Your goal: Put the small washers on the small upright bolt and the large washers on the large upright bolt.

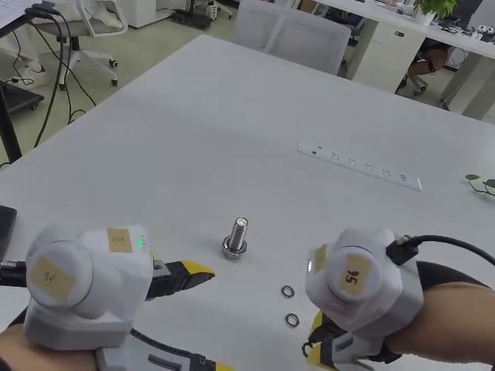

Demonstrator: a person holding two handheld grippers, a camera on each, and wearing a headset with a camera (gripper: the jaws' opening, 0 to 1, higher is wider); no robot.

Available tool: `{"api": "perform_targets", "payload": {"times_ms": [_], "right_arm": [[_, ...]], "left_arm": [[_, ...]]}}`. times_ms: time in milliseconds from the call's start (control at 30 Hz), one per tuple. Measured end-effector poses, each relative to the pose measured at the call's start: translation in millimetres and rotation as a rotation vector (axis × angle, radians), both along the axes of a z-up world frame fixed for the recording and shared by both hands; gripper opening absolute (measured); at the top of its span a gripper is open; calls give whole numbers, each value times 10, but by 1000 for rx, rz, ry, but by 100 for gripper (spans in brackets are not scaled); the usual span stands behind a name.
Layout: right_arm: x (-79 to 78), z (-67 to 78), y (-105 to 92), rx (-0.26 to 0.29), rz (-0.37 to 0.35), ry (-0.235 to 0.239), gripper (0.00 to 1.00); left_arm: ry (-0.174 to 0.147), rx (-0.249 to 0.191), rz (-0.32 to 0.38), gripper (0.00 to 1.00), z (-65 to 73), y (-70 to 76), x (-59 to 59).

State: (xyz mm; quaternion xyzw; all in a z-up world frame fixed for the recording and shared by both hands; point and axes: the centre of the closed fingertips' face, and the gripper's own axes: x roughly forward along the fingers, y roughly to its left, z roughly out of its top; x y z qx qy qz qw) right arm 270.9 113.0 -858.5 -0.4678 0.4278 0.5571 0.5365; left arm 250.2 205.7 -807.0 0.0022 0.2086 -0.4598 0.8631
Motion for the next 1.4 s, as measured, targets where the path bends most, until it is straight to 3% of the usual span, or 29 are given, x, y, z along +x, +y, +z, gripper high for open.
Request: {"api": "perform_targets", "payload": {"times_ms": [700, 1033, 1400], "right_arm": [[291, 211, -436, 12, -155, -48, 14], [439, 358, -543, 16, -181, -83, 14], [605, 528, -497, 28, -168, -126, 14]], "left_arm": [[4, 8, -16, 81, -4, -20, -20], [10, 13, -19, 81, -24, -31, -25], [11, 12, -13, 81, -20, -37, -29]]}}
